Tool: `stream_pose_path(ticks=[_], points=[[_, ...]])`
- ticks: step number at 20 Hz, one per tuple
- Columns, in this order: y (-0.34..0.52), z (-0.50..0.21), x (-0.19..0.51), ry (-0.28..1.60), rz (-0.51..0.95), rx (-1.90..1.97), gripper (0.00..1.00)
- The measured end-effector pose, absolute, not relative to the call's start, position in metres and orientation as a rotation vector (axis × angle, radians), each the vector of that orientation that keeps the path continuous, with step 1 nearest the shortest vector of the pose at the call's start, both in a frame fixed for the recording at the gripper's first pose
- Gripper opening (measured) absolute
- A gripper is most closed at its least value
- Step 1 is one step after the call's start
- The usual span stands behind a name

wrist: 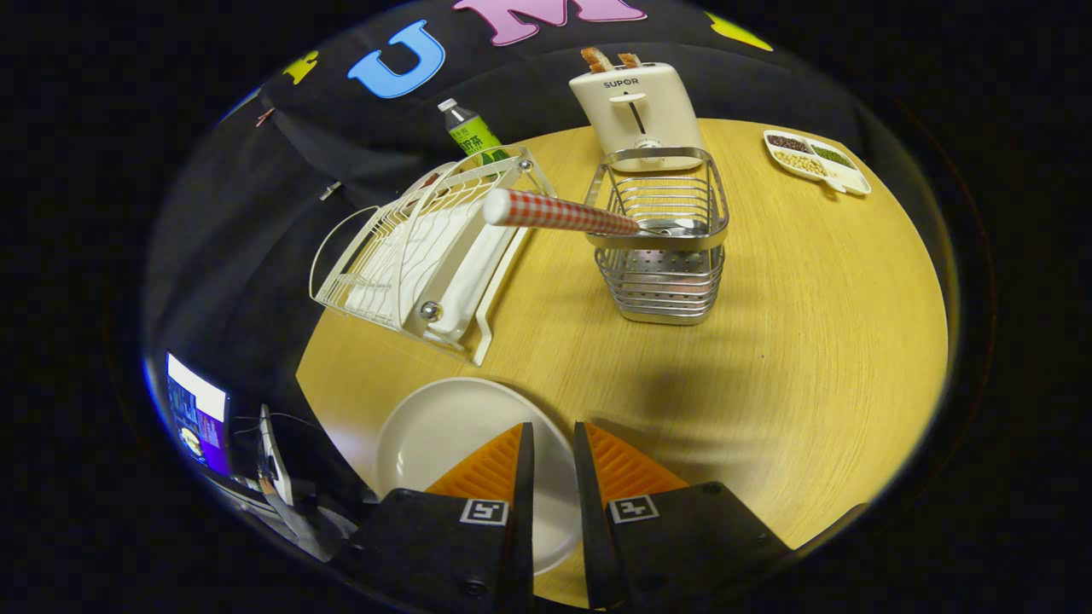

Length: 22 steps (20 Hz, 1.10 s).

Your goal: Take the plate from the dish rack, then take the spoon from the basket and place it into the plate.

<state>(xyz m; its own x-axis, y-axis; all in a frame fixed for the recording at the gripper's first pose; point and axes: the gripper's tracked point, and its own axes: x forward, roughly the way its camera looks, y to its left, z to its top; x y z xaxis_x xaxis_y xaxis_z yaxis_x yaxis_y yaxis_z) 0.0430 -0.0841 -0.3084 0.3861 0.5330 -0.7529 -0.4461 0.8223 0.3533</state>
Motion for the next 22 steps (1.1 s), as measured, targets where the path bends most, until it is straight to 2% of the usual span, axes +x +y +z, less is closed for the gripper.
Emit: stream_pose_path(ticks=[1, 4, 5, 6, 13, 22], points=[[-0.085, -0.306, 0.043, 0.981, 0.634, 0.096, 0.28], [-0.092, -0.294, 0.052, 0.878, 0.650, 0.030, 0.75], [-0.094, -0.285, 0.054, 0.836, 0.652, 0.010, 0.83], [-0.091, -0.275, 0.057, 0.784, 0.659, -0.004, 0.98], [-0.079, -0.194, 0.092, 0.410, 0.681, -0.142, 0.99], [-0.056, -0.198, 0.143, 0.345, 0.657, -0.183, 0.99]])
